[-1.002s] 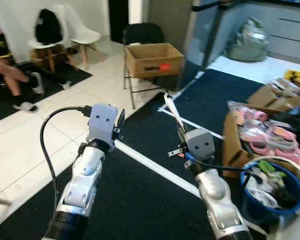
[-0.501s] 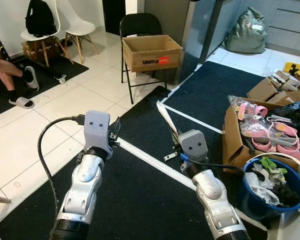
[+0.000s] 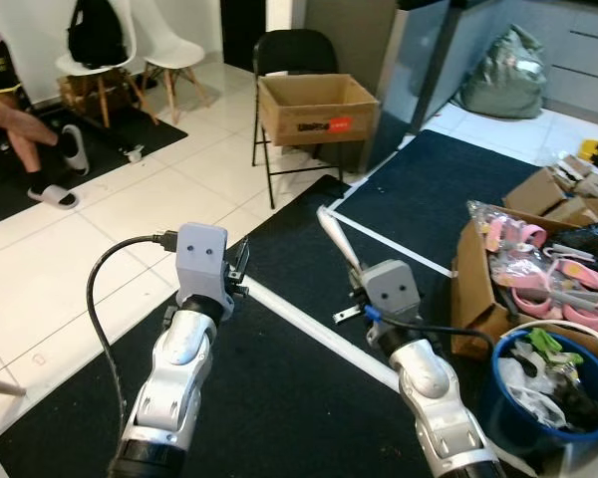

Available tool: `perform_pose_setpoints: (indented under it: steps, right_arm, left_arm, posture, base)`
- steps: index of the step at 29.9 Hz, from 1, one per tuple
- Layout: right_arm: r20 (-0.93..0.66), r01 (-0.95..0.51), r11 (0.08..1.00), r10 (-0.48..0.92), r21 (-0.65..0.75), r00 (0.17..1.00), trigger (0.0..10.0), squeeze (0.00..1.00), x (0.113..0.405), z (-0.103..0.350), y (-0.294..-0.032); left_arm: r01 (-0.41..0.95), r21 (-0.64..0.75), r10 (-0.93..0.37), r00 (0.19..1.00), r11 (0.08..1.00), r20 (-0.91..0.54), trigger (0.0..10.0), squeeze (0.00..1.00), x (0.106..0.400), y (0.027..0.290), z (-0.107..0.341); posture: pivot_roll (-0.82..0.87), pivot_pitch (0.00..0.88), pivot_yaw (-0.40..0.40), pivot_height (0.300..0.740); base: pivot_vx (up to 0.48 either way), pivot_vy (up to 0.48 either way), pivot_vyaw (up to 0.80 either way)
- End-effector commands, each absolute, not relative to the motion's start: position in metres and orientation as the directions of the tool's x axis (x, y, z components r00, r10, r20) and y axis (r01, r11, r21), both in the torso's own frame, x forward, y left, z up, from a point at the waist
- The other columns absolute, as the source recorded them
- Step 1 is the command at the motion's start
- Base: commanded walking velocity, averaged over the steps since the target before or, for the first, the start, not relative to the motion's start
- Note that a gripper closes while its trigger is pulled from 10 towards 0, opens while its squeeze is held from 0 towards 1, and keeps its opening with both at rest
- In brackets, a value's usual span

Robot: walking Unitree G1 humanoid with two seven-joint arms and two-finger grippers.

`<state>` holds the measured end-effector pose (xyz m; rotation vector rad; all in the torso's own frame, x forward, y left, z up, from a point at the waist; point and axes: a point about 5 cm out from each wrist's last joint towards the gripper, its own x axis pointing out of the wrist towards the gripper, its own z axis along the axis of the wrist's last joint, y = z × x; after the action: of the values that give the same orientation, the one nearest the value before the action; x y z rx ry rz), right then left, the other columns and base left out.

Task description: Picking trash to rubbish bin

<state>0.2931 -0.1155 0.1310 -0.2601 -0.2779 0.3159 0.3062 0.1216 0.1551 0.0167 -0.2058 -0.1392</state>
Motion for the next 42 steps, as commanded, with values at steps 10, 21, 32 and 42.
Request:
perform_pose_setpoints:
  steps: [10, 21, 32, 42]
  right_arm:
    - [0.206, -0.270, 0.912, 0.341, -0.310, 0.917, 10.0, 0.00, 0.2912, 0.1299, -0.1203]
    - [0.195, -0.273, 0.916, 0.337, -0.294, 0.921, 10.0, 0.00, 0.2907, 0.1297, -0.1224]
    - [0.187, -0.288, 0.910, 0.351, -0.299, 0.917, 10.0, 0.00, 0.2913, 0.1299, -0.1213]
    - [0.181, -0.304, 0.902, 0.369, -0.306, 0.912, 10.0, 0.00, 0.2914, 0.1295, -0.1191]
  left_arm:
    - [0.154, 0.038, -0.158, 0.970, 0.987, 0.185, 10.0, 0.00, 0.3030, 0.1179, 0.1510]
    - [0.154, 0.030, -0.157, 0.971, 0.988, 0.181, 10.0, 0.00, 0.3024, 0.1157, 0.1502]
    - [0.154, 0.038, -0.159, 0.970, 0.987, 0.182, 10.0, 0.00, 0.3017, 0.1150, 0.1491]
    - [0.151, 0.041, -0.156, 0.970, 0.988, 0.185, 10.0, 0.00, 0.2999, 0.1143, 0.1482]
  posture:
    - [-0.02, 0.110, 0.005, 0.740]
    - [-0.02, 0.111, -0.002, 0.740]
    - [-0.02, 0.101, -0.016, 0.740]
    - [-0.02, 0.090, -0.025, 0.740]
  base:
    - [0.277, 0.000, 0.00]
    - [0.286, 0.000, 0.00]
    - [0.288, 0.000, -0.53]
    - [0.288, 0.000, 0.00]
